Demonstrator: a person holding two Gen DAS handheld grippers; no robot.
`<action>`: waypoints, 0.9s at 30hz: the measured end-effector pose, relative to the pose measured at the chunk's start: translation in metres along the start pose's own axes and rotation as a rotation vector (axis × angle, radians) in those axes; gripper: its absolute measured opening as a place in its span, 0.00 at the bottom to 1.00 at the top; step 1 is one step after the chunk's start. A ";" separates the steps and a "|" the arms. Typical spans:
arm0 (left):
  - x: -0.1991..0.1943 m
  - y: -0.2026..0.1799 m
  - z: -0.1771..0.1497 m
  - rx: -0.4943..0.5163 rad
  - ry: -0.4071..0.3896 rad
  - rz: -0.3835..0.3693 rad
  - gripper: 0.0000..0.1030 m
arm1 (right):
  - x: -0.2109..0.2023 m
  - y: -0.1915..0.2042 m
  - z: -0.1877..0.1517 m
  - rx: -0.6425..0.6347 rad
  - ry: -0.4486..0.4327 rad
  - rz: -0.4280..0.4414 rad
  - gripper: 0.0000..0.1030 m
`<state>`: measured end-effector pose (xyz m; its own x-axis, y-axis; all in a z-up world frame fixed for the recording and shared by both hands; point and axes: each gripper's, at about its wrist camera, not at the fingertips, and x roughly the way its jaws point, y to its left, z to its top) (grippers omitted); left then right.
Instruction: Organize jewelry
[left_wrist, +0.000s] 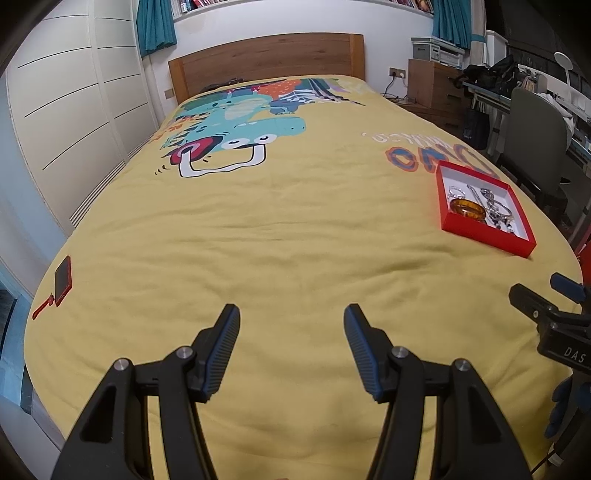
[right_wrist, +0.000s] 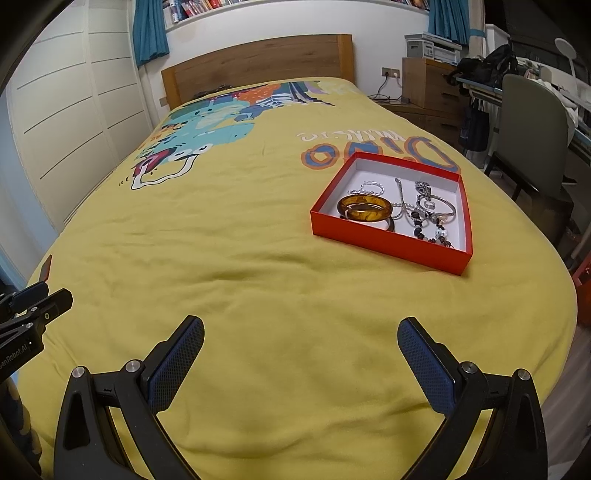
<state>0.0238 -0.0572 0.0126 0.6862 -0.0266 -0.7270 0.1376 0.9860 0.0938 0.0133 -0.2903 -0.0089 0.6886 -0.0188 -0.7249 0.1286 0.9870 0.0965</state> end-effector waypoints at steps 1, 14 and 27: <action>0.000 0.000 0.000 0.001 0.000 0.000 0.55 | 0.000 0.000 0.000 0.000 0.000 0.000 1.00; -0.004 0.004 -0.001 -0.002 -0.010 -0.002 0.55 | -0.004 0.003 -0.001 -0.018 -0.007 -0.011 1.00; -0.004 0.005 -0.002 -0.002 -0.009 -0.004 0.55 | -0.005 0.006 -0.001 -0.034 -0.011 -0.014 1.00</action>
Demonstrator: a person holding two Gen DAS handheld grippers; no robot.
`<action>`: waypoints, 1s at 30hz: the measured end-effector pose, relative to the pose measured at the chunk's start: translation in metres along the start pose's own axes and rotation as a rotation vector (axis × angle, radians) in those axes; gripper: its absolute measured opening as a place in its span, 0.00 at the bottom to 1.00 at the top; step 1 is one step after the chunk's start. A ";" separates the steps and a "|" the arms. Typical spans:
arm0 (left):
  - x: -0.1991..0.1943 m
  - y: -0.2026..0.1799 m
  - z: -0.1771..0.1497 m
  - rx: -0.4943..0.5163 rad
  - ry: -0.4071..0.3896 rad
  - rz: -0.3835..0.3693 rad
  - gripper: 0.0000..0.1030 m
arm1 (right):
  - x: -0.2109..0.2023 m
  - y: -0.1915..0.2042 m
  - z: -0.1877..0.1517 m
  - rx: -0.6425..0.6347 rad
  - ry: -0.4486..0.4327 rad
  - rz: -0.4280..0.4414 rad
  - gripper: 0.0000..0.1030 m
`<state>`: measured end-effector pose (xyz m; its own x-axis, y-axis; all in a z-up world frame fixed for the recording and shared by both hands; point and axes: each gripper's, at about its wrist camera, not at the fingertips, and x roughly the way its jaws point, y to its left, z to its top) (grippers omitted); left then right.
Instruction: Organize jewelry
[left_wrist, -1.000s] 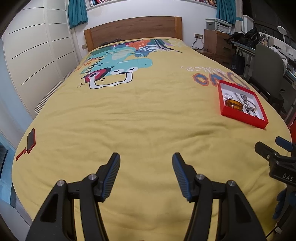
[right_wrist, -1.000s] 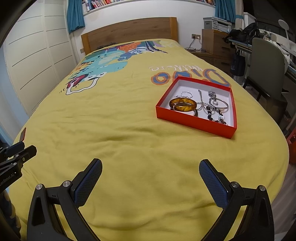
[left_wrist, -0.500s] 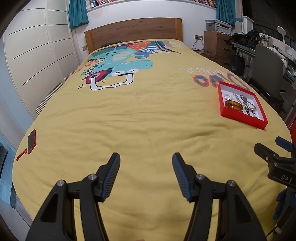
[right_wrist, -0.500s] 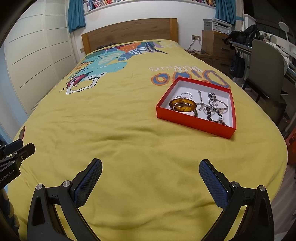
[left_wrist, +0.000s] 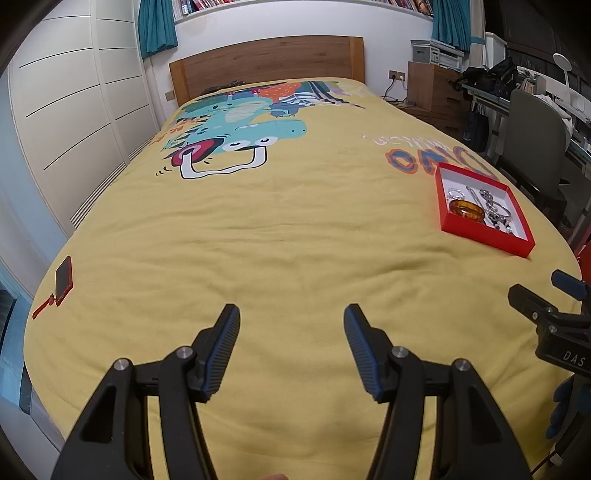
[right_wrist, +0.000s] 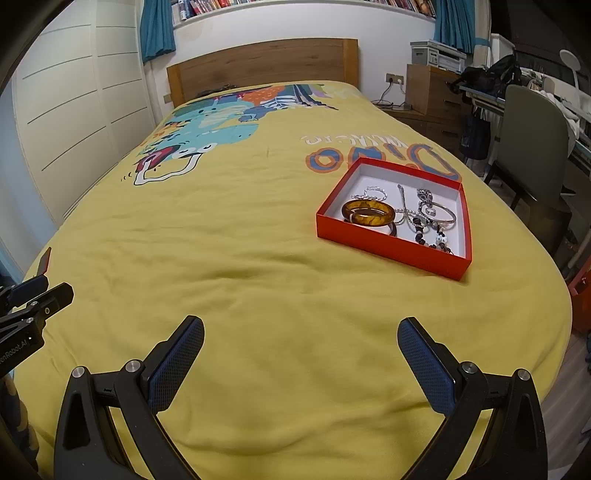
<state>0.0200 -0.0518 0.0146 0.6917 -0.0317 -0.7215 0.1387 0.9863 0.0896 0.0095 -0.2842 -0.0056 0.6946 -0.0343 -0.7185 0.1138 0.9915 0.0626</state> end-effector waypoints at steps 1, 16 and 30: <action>0.000 0.000 0.000 0.001 0.001 0.000 0.55 | 0.000 0.000 0.000 -0.001 -0.001 -0.001 1.00; 0.006 -0.006 -0.006 0.016 0.028 0.025 0.55 | -0.012 0.005 0.003 -0.026 -0.019 -0.034 1.00; 0.003 -0.010 -0.007 -0.004 0.023 0.048 0.55 | -0.017 -0.001 0.009 -0.038 -0.001 -0.042 1.00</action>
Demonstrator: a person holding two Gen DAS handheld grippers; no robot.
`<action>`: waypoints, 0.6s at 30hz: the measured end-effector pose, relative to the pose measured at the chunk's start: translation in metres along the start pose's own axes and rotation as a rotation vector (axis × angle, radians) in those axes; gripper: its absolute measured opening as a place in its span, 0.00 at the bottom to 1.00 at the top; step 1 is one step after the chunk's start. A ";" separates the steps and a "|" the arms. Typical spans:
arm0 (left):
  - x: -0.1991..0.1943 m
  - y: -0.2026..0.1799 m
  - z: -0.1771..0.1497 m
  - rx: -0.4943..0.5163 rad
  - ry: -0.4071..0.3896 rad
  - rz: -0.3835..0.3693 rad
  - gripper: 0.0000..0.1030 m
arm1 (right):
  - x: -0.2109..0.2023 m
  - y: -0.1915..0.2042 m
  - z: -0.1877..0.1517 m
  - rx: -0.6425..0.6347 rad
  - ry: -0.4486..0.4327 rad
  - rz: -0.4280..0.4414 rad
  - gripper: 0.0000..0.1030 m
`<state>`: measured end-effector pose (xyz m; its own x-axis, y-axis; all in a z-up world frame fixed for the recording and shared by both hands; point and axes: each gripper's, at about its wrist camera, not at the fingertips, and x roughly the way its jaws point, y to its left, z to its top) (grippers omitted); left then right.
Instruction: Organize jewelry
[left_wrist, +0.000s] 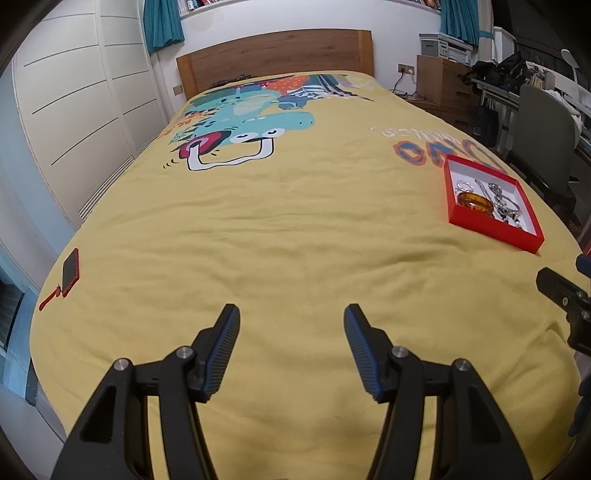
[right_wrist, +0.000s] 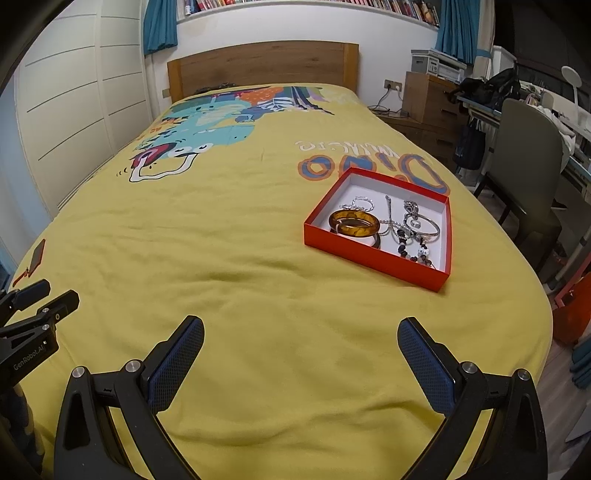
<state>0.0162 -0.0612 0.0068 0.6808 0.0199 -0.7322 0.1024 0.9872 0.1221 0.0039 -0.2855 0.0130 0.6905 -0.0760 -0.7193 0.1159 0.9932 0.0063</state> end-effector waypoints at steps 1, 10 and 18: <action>0.000 -0.001 0.000 0.002 -0.002 -0.001 0.55 | 0.000 -0.001 0.000 0.002 0.000 0.001 1.00; -0.001 -0.002 0.000 0.009 -0.005 -0.002 0.55 | 0.001 -0.003 -0.001 -0.006 -0.002 0.003 1.00; 0.000 -0.001 -0.001 0.009 -0.003 -0.006 0.55 | 0.001 -0.001 0.000 -0.017 0.000 -0.004 1.00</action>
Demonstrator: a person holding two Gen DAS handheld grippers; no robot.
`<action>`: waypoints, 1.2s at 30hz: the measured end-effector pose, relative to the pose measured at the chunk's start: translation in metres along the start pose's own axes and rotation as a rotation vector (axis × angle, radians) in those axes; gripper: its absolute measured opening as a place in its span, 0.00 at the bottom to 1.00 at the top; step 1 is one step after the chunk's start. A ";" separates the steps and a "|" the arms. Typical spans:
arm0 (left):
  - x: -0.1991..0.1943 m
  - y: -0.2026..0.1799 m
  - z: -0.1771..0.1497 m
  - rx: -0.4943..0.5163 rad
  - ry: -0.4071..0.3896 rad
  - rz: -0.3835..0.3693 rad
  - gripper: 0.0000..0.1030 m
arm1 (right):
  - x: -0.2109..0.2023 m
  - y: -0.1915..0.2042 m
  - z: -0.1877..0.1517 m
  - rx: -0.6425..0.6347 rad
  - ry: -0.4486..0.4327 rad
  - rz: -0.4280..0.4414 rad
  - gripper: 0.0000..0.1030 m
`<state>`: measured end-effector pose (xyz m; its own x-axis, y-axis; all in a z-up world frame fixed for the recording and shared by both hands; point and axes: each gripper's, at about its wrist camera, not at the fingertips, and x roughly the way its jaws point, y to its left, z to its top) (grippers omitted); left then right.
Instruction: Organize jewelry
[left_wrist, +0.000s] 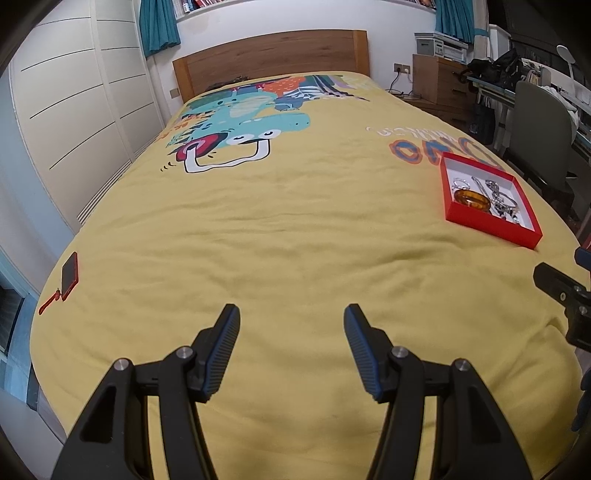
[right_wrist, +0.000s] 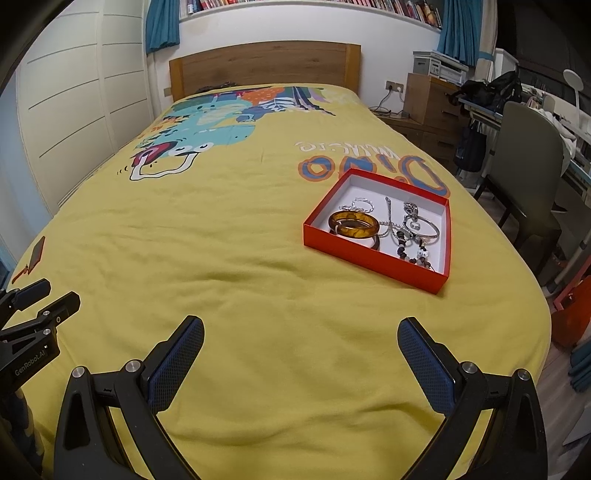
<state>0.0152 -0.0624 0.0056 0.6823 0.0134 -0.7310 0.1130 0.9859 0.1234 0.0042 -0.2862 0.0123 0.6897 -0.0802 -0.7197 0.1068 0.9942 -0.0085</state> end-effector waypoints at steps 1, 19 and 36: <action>0.000 0.000 0.000 -0.001 0.001 -0.002 0.55 | 0.000 0.001 0.000 -0.002 0.001 -0.001 1.00; 0.010 0.008 -0.005 -0.018 0.016 -0.006 0.55 | 0.002 0.009 0.002 -0.037 0.016 -0.015 1.00; 0.011 0.010 -0.007 -0.019 0.018 -0.006 0.55 | 0.003 0.014 0.002 -0.052 0.019 -0.021 1.00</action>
<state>0.0191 -0.0508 -0.0059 0.6684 0.0105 -0.7438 0.1028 0.9890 0.1063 0.0092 -0.2729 0.0118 0.6737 -0.1003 -0.7322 0.0832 0.9947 -0.0597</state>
